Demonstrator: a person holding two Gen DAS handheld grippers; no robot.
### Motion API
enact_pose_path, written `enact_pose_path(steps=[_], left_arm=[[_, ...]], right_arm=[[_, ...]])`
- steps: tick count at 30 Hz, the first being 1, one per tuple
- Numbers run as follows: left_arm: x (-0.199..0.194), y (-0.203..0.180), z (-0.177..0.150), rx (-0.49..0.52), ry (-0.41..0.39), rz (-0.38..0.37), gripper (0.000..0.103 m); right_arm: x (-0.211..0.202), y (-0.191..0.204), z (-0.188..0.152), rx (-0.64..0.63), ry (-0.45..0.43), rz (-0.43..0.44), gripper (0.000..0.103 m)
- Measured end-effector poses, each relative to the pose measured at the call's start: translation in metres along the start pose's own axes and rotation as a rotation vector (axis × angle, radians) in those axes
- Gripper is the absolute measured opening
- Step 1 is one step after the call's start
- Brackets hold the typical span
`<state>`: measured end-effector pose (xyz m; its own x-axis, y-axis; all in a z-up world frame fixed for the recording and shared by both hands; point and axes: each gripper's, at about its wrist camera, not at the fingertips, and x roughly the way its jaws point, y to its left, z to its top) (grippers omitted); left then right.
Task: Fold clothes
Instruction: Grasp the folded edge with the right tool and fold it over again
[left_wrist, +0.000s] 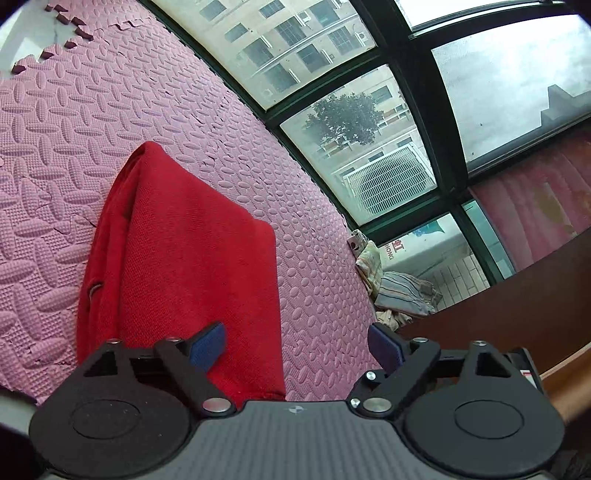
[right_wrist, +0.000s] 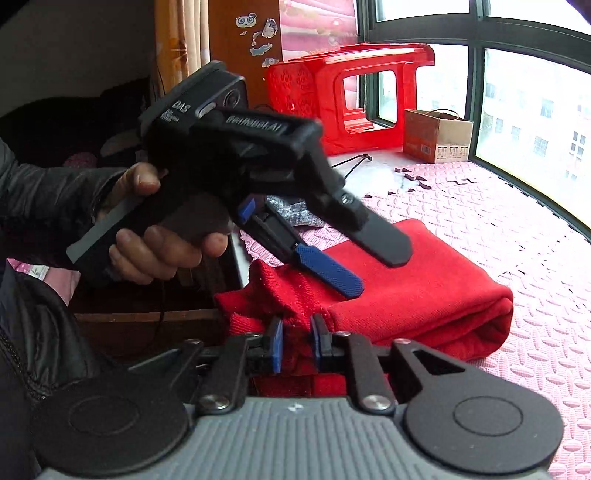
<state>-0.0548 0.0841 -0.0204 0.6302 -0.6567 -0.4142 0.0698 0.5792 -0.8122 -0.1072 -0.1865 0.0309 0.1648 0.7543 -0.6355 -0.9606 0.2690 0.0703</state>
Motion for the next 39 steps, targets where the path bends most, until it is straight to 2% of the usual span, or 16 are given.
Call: enact_pose_path(steps=[3, 5, 7, 9, 14, 19, 22, 25, 26, 27, 31, 33, 35, 39], left_arm=[[-0.003, 0.001, -0.005, 0.027, -0.008, -0.003, 0.087], [-0.003, 0.0, -0.008, 0.041, -0.015, -0.01, 0.088], [-0.004, -0.003, -0.012, 0.069, -0.021, -0.008, 0.09], [-0.001, -0.012, -0.018, 0.153, -0.015, 0.023, 0.092], [0.006, -0.036, -0.036, 0.358, 0.001, 0.1, 0.097], [0.014, -0.047, -0.054, 0.504, 0.016, 0.152, 0.101], [0.018, -0.048, -0.061, 0.564, 0.027, 0.175, 0.102], [0.022, -0.048, -0.069, 0.627, 0.037, 0.183, 0.102], [0.023, -0.048, -0.072, 0.648, 0.04, 0.188, 0.103], [0.025, -0.048, -0.074, 0.668, 0.042, 0.192, 0.103], [0.029, -0.051, -0.079, 0.711, 0.044, 0.208, 0.103], [0.029, -0.049, -0.078, 0.704, 0.045, 0.202, 0.103], [0.028, -0.047, -0.077, 0.697, 0.045, 0.196, 0.103], [0.028, -0.046, -0.077, 0.705, 0.047, 0.192, 0.103]], right_arm=[[-0.014, -0.011, -0.002, 0.05, -0.003, -0.004, 0.018], [-0.026, -0.028, -0.005, 0.102, -0.005, -0.04, 0.019], [-0.035, -0.044, -0.008, 0.146, -0.015, -0.101, 0.019], [-0.037, -0.059, -0.005, 0.173, -0.032, -0.174, 0.019], [-0.016, -0.087, 0.01, 0.202, -0.07, -0.261, 0.019], [0.021, -0.103, 0.021, 0.194, -0.081, -0.272, 0.019], [0.042, -0.111, 0.016, 0.187, -0.045, -0.304, 0.019], [0.059, -0.12, 0.001, 0.2, 0.028, -0.33, 0.008], [0.064, -0.123, -0.005, 0.205, 0.047, -0.335, 0.008], [0.064, -0.125, -0.012, 0.204, 0.023, -0.321, 0.008], [0.053, -0.123, -0.005, 0.227, 0.024, -0.314, 0.008], [0.046, -0.12, 0.0, 0.22, 0.018, -0.293, 0.013], [0.035, -0.112, 0.007, 0.213, 0.007, -0.237, 0.017], [0.029, -0.09, 0.001, 0.165, 0.044, -0.136, 0.018]])
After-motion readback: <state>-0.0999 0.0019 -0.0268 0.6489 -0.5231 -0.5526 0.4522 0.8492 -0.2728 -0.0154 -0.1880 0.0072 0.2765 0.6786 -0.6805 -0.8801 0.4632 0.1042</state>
